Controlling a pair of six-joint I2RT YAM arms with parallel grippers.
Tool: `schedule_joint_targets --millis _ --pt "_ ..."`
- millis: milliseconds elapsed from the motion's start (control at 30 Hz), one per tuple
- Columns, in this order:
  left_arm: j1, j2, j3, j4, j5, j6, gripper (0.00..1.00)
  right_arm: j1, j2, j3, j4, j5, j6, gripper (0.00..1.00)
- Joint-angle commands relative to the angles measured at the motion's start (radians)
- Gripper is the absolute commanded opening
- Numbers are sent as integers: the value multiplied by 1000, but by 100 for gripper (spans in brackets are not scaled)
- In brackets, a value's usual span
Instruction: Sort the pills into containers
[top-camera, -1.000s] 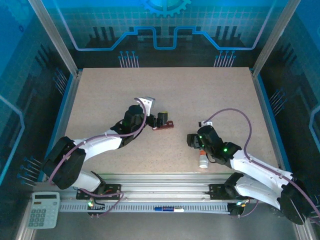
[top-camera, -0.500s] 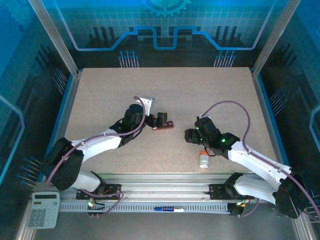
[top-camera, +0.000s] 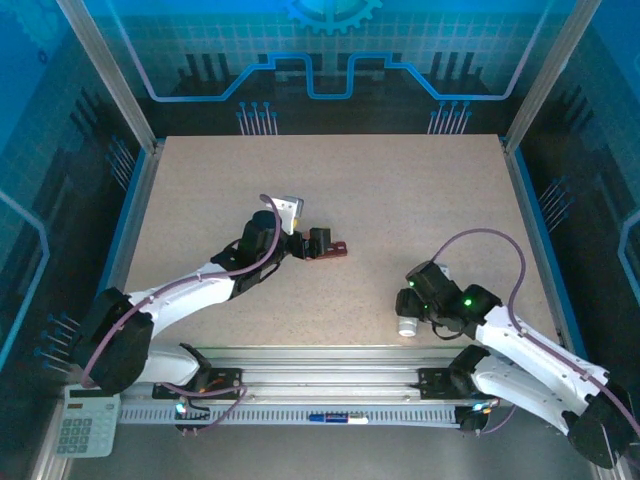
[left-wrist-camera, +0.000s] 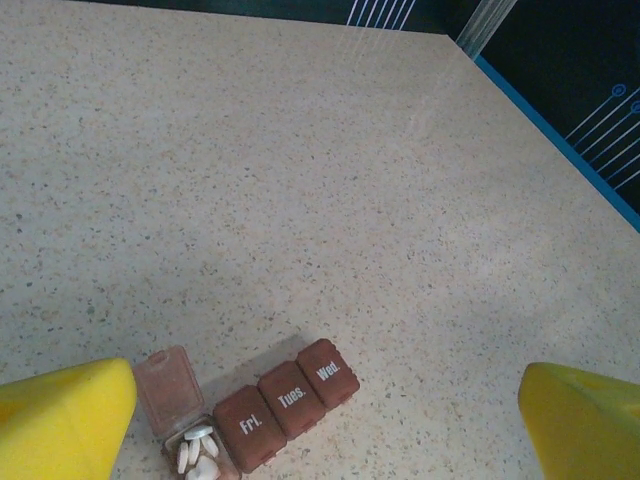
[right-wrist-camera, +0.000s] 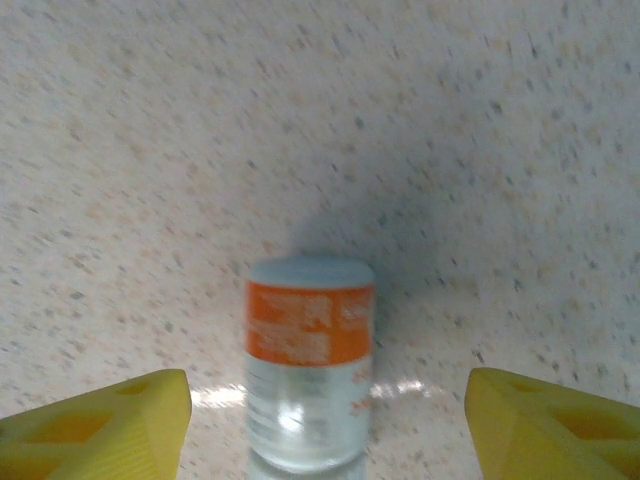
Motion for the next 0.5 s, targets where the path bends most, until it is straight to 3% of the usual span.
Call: schedule_joint_targets --millis 0,467 --pt "1 13 11 8 30 -27 99 22 1 -23 -90 -16 82 73" --pt "-13 40 11 61 51 -42 99 173 28 -86 -1 -25 199 72"
